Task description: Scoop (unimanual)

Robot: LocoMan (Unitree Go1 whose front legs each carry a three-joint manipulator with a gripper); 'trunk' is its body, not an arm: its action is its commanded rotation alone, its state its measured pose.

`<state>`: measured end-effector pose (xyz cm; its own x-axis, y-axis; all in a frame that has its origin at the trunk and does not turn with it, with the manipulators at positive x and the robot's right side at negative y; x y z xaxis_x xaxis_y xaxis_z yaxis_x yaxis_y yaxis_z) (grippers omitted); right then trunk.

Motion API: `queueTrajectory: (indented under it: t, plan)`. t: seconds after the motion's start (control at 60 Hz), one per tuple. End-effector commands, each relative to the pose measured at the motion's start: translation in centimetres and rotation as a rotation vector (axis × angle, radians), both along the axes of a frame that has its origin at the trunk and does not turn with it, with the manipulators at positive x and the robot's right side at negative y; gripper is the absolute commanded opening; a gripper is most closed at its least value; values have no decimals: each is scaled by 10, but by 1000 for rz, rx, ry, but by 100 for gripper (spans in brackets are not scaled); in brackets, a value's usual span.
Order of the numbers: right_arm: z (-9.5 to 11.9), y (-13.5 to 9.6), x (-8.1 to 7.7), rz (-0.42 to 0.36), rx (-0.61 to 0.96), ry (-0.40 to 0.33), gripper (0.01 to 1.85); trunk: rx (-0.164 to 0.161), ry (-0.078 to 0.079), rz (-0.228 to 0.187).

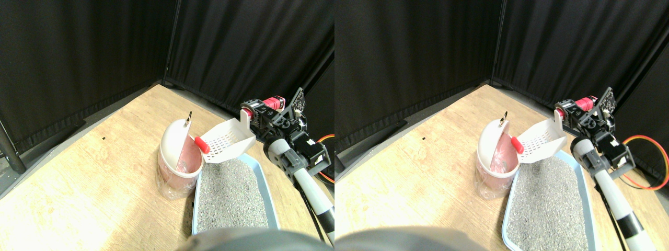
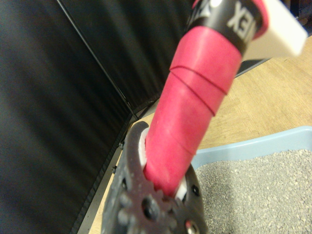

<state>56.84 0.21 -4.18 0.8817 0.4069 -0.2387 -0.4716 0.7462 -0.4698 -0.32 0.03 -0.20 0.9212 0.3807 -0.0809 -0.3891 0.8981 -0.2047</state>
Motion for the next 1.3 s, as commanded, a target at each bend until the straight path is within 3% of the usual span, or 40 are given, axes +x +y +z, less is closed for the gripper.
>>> queueTrajectory:
  t: [0.017,0.15,0.183,0.317,0.367,0.4,0.65,0.85,1.3]
  plan:
    - [4,3,-1,-17,-3,-22,5,-6,7,34]
    - [4,2,-2,-20,10,-14,5,-6,7,34]
    - [3,1,-2,-18,15,-17,12,-6,7,34]
    - [2,-1,-1,-24,22,-16,6,-6,7,34]
    - [1,-3,0,-27,25,-22,17,0,13,22]
    - [0,-5,0,-27,49,-23,5,2,13,21]
    - [-6,-22,0,-69,174,-34,5,7,18,-5]
    - [-16,-48,-5,-123,338,-22,5,21,24,-32]
    - [-41,-110,-17,-193,596,-92,5,69,31,-140]
